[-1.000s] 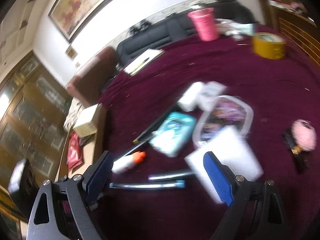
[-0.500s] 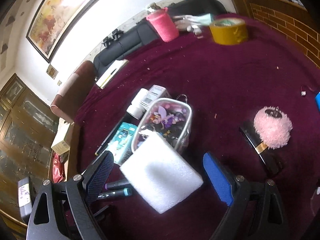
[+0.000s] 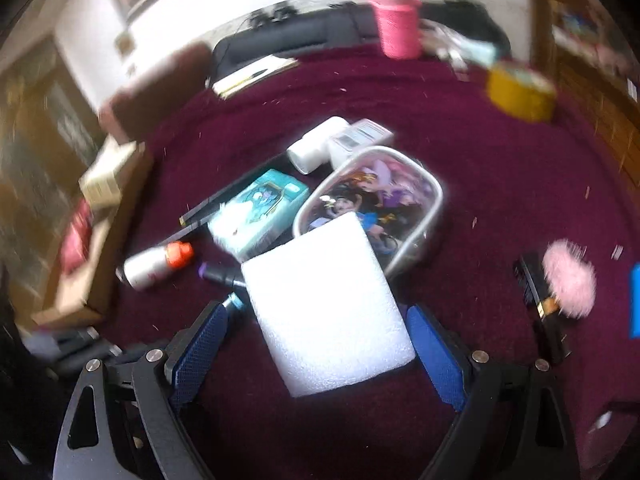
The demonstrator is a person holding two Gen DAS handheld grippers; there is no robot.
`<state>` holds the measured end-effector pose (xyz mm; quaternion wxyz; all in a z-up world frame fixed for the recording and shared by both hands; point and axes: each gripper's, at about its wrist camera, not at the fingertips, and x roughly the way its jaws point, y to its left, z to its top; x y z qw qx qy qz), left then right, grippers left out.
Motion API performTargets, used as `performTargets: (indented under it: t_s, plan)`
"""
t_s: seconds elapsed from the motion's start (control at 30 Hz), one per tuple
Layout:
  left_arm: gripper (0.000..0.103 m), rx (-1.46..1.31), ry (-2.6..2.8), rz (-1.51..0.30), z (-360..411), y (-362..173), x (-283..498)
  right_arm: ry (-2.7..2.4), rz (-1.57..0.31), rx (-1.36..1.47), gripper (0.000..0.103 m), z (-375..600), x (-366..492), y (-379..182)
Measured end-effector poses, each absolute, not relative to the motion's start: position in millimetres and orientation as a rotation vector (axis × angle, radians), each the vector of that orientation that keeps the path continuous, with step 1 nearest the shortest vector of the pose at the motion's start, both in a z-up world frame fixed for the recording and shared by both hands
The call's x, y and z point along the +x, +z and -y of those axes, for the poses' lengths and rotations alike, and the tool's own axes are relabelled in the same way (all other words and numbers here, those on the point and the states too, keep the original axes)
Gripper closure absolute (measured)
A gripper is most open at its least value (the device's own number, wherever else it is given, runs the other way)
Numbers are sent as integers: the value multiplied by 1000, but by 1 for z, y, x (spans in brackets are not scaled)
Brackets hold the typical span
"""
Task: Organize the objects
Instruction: 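Grasp a black marker with the left gripper while the right grasps the white foam pad, then hold the black marker and white foam pad above the table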
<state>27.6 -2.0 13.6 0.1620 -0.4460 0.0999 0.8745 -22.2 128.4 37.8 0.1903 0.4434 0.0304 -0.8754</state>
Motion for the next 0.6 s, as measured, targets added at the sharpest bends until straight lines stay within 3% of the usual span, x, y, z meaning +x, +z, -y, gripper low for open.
performTargets:
  t_s: [0.1,0.17,0.6]
  plan:
    - [86,-1267,2500,-286,1,14,28,-2486,-152,1226,9,-124,-18,35]
    - [86,-1265,2501,-278,2,14,29,-2475,-173,1245,24,-123,-19,30]
    - [88,-1266,2527,-158,8,16,26,-2432,88,1134,25,-139,-20,42]
